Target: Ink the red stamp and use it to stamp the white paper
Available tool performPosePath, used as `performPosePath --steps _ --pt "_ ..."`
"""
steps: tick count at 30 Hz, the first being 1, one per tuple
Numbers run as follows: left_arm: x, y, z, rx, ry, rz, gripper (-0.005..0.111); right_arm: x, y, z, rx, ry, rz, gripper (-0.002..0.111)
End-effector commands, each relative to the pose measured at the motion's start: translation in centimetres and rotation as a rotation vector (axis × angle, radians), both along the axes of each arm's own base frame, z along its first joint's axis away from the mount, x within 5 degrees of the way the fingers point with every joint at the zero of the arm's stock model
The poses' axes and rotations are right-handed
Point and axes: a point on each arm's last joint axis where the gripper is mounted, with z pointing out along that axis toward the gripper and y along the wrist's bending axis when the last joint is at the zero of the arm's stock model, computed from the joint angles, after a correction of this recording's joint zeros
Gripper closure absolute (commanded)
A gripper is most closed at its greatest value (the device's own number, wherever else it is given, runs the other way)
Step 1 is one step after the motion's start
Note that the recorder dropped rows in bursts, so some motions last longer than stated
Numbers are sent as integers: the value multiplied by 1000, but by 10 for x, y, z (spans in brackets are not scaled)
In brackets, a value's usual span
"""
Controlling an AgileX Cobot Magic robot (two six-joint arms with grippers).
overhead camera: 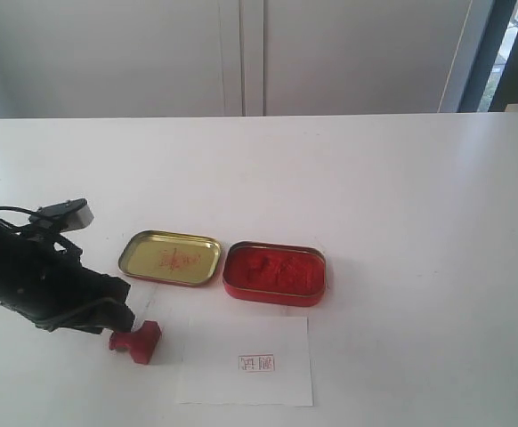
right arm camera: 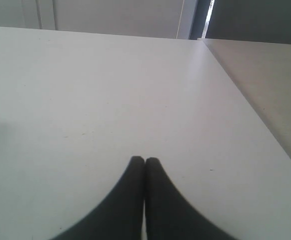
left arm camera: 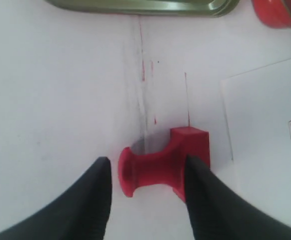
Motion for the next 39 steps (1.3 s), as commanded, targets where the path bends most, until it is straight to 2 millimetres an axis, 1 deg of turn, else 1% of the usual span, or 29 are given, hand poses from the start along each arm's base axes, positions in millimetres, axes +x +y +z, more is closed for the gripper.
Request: performPosePath --steps 1,5,7,9,13,14,15,18,21,26,34,39 --pt "-4 1 16 -23 -39 3 56 0 0 0 -9 -14 -4 108" --pt "-8 0 26 -44 -51 -14 56 0 0 0 -9 -14 -4 108" --pt "-10 0 30 -54 -56 -23 61 0 0 0 -9 -14 -4 108" --pt "-11 0 34 -59 -66 -26 71 0 0 0 -9 -14 -4 108" --pt "-13 1 37 -47 -86 -41 99 0 0 0 -9 -14 -4 108" --pt "-13 1 38 -39 -92 -50 104 0 0 0 -9 -14 -4 108" --pt "-14 2 38 -31 -93 -62 107 0 0 0 -9 -14 -4 108" --pt "-16 3 40 -23 -86 -61 107 0 0 0 -9 -14 -4 108" --pt "-19 8 41 28 -69 -48 107 0 0 0 -9 -14 -4 108" --pt "-25 23 46 182 -45 28 107 0 0 0 -9 -14 -4 108" --pt "-31 44 64 354 -135 117 107 0 0 0 -9 -14 -4 108" --pt "-34 47 73 360 -180 118 107 0 0 0 -9 -14 -4 108"
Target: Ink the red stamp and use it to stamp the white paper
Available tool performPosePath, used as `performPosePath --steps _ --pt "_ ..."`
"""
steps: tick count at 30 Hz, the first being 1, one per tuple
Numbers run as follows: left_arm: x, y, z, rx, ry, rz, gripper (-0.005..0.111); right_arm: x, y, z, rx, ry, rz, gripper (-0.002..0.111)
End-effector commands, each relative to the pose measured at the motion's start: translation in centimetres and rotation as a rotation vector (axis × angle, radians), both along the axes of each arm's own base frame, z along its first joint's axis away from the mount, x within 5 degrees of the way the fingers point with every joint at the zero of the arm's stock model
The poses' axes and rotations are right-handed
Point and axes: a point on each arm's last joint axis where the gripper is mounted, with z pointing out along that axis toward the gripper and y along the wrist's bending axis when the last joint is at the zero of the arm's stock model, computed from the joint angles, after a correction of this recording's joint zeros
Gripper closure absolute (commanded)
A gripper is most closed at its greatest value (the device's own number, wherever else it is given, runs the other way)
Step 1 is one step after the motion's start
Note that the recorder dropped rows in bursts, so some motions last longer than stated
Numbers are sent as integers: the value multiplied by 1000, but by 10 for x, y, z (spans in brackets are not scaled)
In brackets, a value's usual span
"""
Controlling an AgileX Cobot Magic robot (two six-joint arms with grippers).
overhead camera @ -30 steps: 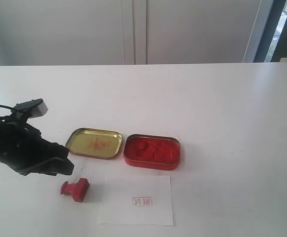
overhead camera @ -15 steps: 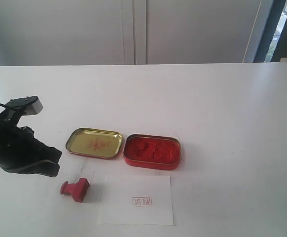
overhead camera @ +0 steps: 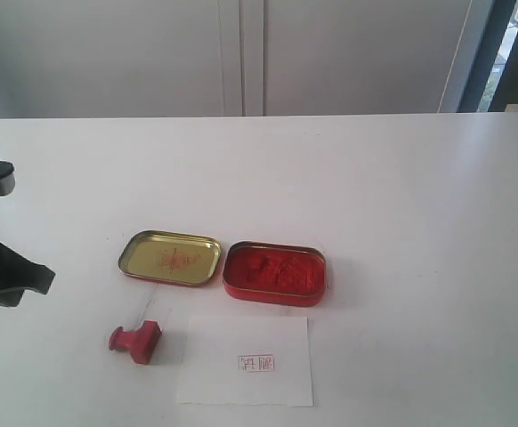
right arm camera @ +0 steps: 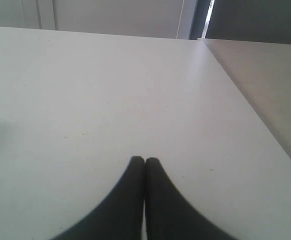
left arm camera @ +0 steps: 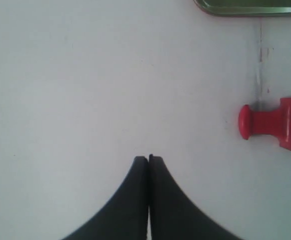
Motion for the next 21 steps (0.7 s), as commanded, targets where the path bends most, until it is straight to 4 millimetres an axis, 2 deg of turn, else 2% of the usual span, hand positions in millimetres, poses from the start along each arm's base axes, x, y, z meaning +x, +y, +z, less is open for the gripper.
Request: performPosePath --steps 1,14,21 --pt "-7 3 9 3 -30 10 107 0 0 0 -9 -14 -4 108" --pt "-54 13 37 -86 -190 28 107 0 0 0 -9 -14 -4 108" --pt "-67 16 44 -86 -185 20 107 0 0 0 -9 -14 -4 108"
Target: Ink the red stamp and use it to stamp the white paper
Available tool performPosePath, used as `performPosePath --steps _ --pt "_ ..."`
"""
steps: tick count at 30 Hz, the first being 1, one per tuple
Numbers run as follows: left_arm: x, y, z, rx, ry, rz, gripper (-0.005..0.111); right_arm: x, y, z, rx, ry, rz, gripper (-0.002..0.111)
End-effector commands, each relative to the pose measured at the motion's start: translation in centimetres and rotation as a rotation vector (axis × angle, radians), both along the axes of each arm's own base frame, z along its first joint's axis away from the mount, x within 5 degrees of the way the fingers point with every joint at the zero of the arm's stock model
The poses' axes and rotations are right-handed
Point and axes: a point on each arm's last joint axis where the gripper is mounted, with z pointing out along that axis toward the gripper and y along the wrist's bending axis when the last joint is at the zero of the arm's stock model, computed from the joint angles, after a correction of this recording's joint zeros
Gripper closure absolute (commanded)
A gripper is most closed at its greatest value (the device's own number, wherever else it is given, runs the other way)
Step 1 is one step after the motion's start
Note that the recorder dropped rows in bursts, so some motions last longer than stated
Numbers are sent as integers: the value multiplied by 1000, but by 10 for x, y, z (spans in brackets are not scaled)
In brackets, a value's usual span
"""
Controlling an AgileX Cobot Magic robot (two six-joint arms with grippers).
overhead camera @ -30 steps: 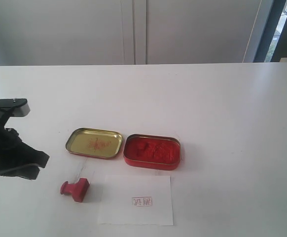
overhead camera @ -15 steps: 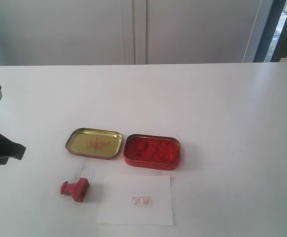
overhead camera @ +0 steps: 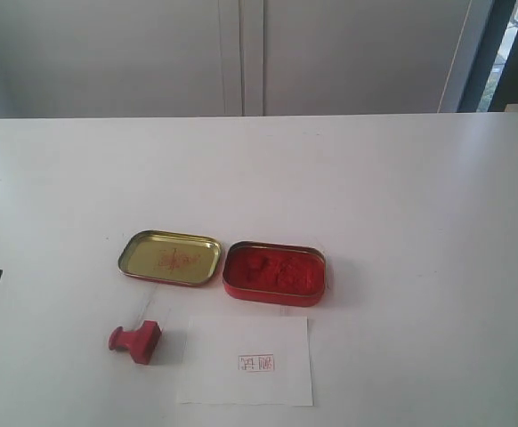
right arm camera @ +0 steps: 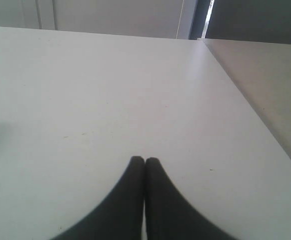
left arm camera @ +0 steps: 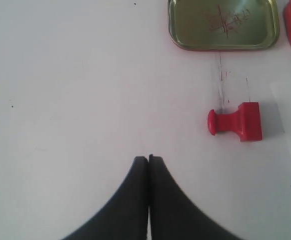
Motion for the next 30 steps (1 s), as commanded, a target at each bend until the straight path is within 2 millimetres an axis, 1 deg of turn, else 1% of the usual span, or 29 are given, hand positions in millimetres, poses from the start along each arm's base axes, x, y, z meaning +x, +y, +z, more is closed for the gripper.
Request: performPosePath --steps 1,18,20,24,26,27,30 --pt "-8 1 1 -13 30 6 107 0 0 0 -9 -14 -4 108" --pt "-8 2 2 0 17 3 107 0 0 0 -9 -14 -4 108" --pt "-8 4 2 23 5 -8 107 0 0 0 -9 -14 -4 108" --pt "-15 13 12 4 -54 45 107 0 0 0 -9 -14 -4 108" --pt "-26 24 21 -15 -120 109 107 0 0 0 -9 -14 -4 108" --pt "-35 31 25 -20 -162 151 107 0 0 0 -9 -14 -4 108" --pt "-51 40 26 -25 -228 212 107 0 0 0 -9 -14 -4 108"
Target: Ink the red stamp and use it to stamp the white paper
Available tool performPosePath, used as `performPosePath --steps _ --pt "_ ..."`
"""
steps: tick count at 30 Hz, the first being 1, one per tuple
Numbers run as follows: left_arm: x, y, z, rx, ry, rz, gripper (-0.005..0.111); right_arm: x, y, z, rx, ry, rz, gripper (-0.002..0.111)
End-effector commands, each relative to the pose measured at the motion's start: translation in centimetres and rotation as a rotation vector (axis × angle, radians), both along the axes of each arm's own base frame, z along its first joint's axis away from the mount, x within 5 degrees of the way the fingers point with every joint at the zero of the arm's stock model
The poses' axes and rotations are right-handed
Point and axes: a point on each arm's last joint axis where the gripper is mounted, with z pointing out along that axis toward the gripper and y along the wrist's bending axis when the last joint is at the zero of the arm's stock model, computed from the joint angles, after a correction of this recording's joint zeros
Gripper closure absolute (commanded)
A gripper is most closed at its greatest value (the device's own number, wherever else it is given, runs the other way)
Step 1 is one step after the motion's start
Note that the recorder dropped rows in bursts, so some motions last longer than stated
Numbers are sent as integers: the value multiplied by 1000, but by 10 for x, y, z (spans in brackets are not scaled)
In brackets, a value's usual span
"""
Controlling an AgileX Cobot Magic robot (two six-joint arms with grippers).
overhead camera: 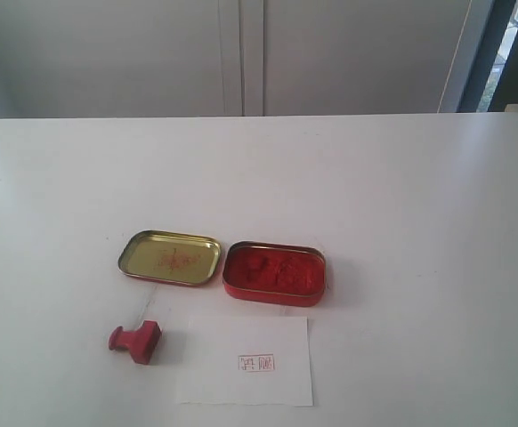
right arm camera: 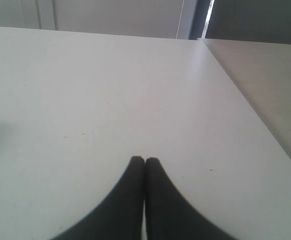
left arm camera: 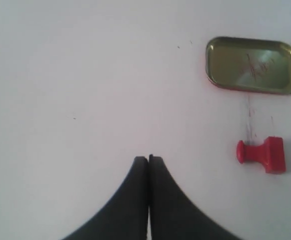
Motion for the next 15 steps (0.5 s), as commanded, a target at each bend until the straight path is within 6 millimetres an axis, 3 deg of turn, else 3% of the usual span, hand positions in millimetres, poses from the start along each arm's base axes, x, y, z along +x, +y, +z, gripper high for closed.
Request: performPosePath --steps 1,7,15 --pt "-29 13 -3 -14 -75 96 107 0 0 0 -9 -14 -4 108" --pt "-71 23 -38 34 -199 207 107 0 0 0 -9 -14 -4 108" --pt "-86 23 -75 48 -375 216 107 0 0 0 -9 -14 -4 108"
